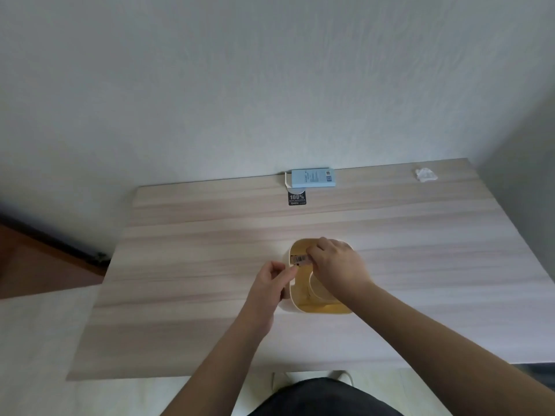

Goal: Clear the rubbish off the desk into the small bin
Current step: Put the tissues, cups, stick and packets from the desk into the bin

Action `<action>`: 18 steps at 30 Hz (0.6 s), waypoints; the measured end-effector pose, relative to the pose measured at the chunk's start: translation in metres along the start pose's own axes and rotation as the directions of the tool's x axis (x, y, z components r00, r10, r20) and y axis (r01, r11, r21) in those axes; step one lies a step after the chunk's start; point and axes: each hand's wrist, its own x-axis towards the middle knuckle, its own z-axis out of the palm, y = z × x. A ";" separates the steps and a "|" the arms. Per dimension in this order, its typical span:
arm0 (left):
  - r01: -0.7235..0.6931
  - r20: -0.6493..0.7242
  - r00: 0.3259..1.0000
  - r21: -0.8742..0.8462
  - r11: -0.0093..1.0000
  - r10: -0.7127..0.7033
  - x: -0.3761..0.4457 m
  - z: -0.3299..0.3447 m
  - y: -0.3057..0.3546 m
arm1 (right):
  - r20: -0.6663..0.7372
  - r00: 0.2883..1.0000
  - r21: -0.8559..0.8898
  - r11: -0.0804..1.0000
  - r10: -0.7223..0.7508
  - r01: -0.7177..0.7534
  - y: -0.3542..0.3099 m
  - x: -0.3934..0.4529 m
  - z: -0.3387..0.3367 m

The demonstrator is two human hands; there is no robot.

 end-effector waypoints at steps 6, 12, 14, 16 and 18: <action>0.036 -0.013 0.999 -0.082 0.996 -0.037 0.004 -0.037 -0.002 | -0.029 0.999 -0.054 0.998 -0.025 0.024 -0.033 0.005 -0.002; 0.024 -0.013 1.000 -0.107 0.994 -0.026 0.013 -0.067 0.000 | -0.180 0.983 0.037 0.999 0.043 -0.037 -0.036 0.012 -0.009; 0.033 -0.007 0.999 -0.110 0.993 -0.034 0.018 -0.072 0.001 | -0.213 0.973 0.071 0.995 0.090 -0.077 -0.033 0.016 -0.014; 0.038 0.005 0.999 -0.117 0.992 -0.037 0.023 -0.075 0.001 | -0.236 0.965 0.057 0.993 0.114 -0.103 -0.029 0.021 -0.019; 0.035 0.019 0.999 -0.122 0.992 -0.033 0.027 -0.075 0.000 | -0.243 0.960 0.047 0.991 0.137 -0.129 -0.022 0.026 -0.022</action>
